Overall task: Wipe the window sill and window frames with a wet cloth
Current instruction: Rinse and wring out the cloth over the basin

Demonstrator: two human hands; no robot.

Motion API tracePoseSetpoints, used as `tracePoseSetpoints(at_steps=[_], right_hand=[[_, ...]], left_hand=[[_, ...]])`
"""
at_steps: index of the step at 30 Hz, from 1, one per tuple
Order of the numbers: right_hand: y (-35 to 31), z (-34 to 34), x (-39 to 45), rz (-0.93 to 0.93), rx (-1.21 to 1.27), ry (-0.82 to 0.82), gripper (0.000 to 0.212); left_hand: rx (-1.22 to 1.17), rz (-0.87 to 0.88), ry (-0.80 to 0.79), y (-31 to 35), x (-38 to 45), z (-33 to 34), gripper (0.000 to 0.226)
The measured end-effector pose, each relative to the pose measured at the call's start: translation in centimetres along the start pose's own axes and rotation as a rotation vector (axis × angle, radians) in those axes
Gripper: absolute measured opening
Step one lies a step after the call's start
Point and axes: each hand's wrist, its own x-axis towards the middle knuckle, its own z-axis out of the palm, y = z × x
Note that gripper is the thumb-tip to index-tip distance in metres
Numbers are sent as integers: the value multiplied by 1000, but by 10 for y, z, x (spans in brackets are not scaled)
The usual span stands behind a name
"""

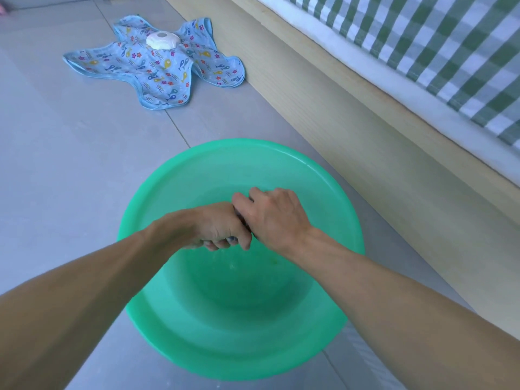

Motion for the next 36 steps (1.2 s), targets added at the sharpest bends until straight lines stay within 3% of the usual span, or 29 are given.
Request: tracePoseSetpoints(at_steps=[4,8,11,16,26,29,32,34,36], right_hand=[[5,-20,15,107,-21,-259,16],[2,-24,24,201,89,-392,25],[-1,-24,29,266,163,-461,27],[-2,-21,30,309,257,-489,15],[10,-17,43,321,303,-507,11],[10,-24,46,315,278,-424,14],[11,-25,41,309,218,-257,22],[7,-18,34,297,221,-340,27],[1,-7,25,282,258,-512,31]], left_hand=[[652,81,497,12,6,7,16],[939,68,700,8,5,3,19],[1039,71,716,7,5,0,7],[1175,64,689,3,5,0,16],[1163,74,730,11,6,-7,17],[1154,161,839,8,1,-18,6],[1133,299,967,6,-3,-27,26],[1117,255,827,4,2,-21,26],[959,56,560,-3,11,-8,37]])
